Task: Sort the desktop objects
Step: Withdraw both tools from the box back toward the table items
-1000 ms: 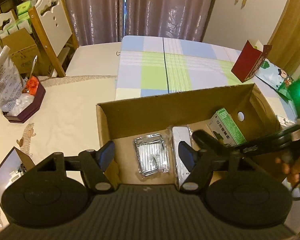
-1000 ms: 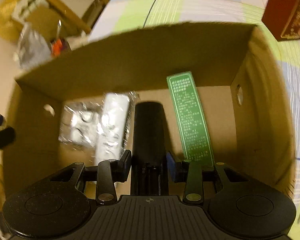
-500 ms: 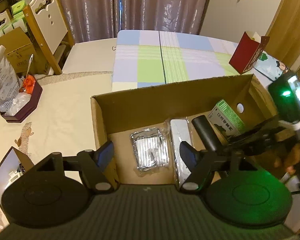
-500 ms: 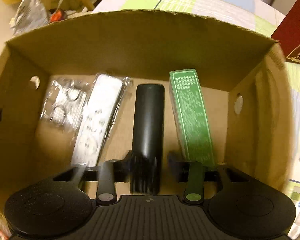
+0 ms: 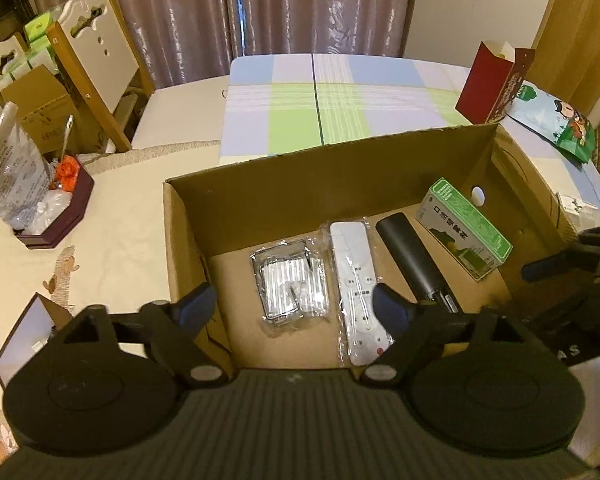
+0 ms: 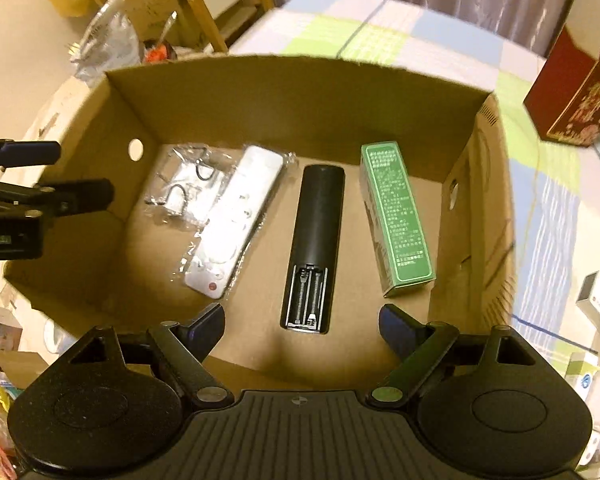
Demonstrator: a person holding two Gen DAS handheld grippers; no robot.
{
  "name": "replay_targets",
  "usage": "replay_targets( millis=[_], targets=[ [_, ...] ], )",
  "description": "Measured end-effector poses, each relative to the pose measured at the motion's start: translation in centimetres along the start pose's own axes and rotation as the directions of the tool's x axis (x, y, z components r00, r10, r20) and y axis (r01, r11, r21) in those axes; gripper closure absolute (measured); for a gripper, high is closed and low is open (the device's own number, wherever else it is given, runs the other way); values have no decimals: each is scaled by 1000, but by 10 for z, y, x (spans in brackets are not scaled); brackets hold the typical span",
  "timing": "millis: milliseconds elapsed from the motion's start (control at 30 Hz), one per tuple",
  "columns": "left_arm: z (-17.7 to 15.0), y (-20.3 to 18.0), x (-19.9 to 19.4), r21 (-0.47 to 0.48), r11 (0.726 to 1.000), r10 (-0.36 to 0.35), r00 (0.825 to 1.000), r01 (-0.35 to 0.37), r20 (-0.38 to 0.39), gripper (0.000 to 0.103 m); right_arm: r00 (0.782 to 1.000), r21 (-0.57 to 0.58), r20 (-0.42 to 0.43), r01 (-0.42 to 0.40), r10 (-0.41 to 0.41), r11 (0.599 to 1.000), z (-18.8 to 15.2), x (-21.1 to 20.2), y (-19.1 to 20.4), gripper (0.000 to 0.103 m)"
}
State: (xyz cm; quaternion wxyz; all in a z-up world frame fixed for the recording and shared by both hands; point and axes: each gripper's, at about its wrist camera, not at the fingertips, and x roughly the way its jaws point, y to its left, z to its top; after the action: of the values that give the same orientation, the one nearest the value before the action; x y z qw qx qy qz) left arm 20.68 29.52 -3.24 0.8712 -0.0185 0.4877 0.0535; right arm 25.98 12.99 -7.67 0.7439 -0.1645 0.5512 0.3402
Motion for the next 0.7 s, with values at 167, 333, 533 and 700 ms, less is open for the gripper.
replay_targets(
  millis=[167, 333, 533, 700],
  targets=[
    [-7, -11, -14, -12, 1000, 6, 1000, -6, 6, 17, 997, -29, 70, 27, -25, 999, -15, -23, 2, 16],
    [-14, -27, -30, -18, 999, 32, 999, -32, 19, 14, 995, -14, 103, 23, -21, 1000, -27, -36, -5, 16],
    [-24, -47, -50, -40, 997, 66, 997, -64, 35, 9, 990, -25, 141, 16, -13, 1000, -42, -56, -10, 16],
    [-33, -65, -65, -47, 994, 99, 994, -97, 49, 7, 983, -25, 182, -11, 15, 1000, -58, -73, -17, 0]
  ],
)
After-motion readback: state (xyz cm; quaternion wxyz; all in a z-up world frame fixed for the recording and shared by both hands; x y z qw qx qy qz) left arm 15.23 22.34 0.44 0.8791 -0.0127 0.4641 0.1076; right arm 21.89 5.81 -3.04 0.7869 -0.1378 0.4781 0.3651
